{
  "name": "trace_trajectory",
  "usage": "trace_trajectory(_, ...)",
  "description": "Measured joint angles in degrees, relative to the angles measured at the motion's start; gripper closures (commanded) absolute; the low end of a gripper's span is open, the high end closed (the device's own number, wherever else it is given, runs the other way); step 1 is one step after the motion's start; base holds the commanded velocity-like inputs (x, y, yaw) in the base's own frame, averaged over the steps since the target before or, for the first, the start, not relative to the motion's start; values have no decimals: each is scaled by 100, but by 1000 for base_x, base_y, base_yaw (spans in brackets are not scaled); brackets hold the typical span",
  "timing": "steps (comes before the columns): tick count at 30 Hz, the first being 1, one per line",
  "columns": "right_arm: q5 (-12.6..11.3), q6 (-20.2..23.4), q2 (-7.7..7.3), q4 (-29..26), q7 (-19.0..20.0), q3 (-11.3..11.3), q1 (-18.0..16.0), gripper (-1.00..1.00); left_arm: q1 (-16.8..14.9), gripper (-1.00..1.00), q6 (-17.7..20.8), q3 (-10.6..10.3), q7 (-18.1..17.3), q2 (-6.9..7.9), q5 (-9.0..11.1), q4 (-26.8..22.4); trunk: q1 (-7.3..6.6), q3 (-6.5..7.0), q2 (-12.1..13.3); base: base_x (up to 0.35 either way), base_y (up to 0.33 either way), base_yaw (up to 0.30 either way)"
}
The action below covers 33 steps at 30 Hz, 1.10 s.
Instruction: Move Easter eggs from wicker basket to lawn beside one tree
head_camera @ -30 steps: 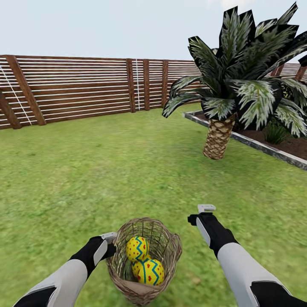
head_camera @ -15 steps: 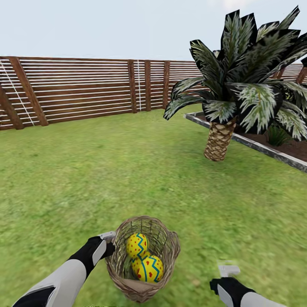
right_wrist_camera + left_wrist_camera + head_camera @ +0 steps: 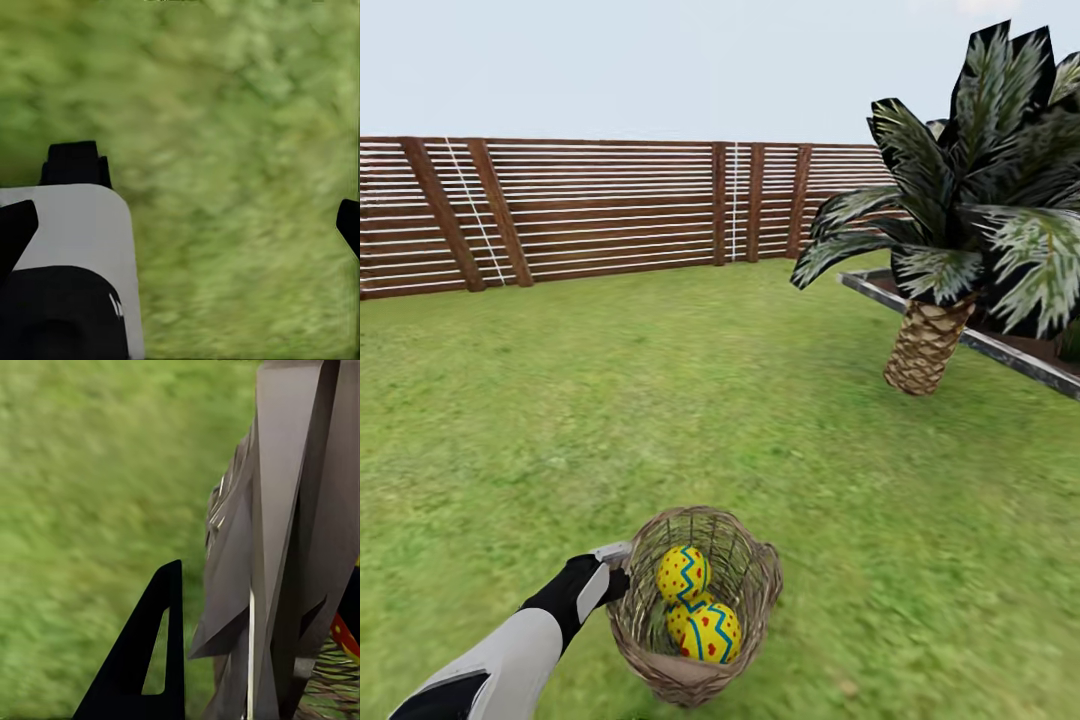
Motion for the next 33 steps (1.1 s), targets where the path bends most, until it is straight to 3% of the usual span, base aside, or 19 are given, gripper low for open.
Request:
trace_trajectory(7,-6,-177,-2,-9,0,-6,9,-100,0,100,0,7,0,1,-2,0,-154,126,281,0,0,300)
trace_trajectory(33,25,-177,95,8,44,6,9,-100,0,100,1,8,0,9,-4,1,-725,574,1324,0,0,261)
